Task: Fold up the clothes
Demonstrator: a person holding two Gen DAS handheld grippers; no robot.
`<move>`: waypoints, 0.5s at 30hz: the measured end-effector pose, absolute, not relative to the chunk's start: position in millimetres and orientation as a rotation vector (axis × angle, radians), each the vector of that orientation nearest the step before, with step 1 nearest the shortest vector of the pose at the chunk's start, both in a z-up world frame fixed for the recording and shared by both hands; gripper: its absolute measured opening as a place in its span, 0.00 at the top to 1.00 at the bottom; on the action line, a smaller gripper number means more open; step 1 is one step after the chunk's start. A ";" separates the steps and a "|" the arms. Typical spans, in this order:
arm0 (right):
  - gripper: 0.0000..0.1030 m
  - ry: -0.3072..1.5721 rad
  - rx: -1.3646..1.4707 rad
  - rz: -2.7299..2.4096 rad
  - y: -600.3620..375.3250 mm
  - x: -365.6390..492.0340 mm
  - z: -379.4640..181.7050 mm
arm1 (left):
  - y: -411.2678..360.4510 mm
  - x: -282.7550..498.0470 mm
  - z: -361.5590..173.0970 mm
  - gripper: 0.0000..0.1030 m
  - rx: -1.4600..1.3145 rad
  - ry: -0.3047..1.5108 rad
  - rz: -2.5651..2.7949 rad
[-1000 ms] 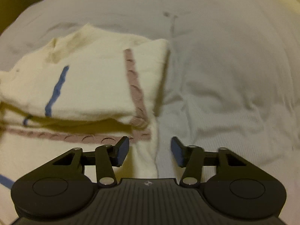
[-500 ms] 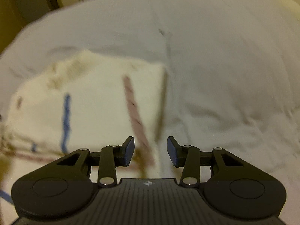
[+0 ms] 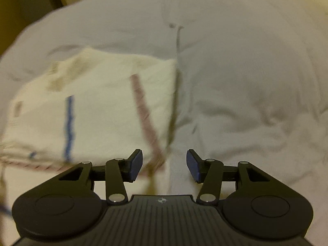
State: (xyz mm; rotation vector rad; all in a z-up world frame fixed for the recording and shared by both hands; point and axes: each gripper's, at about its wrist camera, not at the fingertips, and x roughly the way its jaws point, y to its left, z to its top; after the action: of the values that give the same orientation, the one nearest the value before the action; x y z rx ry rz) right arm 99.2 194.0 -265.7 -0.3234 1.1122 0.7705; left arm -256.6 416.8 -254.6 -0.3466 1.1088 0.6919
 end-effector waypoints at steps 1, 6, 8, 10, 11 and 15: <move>0.52 1.135 -0.363 0.778 188.0 89.4 -271.3 | 408.2 -268.9 -259.8 0.82 -0.356 1.134 0.694; 0.52 1.242 -0.407 0.719 138.3 46.5 -292.3 | 369.7 -327.5 -264.9 0.82 -0.392 1.182 0.671; 0.52 1.272 -0.346 0.674 111.7 31.6 -291.0 | 363.5 -348.0 -263.7 0.82 -0.413 1.176 0.652; 0.52 1.287 -0.299 0.635 87.0 14.5 -285.4 | 359.3 -365.9 -264.6 0.82 -0.433 1.163 0.623; 0.52 1.294 -0.280 0.617 76.2 5.2 -282.0 | 354.9 -376.9 -264.9 0.82 -0.438 1.163 0.604; 0.50 1.318 -0.247 0.553 43.6 -35.5 -272.0 | 339.5 -412.7 -271.0 0.82 -0.441 1.195 0.535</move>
State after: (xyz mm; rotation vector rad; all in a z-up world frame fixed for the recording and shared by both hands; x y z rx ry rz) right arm -35.5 43.6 -272.0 -0.2473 1.3178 0.5529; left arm -412.7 339.5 -271.0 -0.4408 1.1952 0.5347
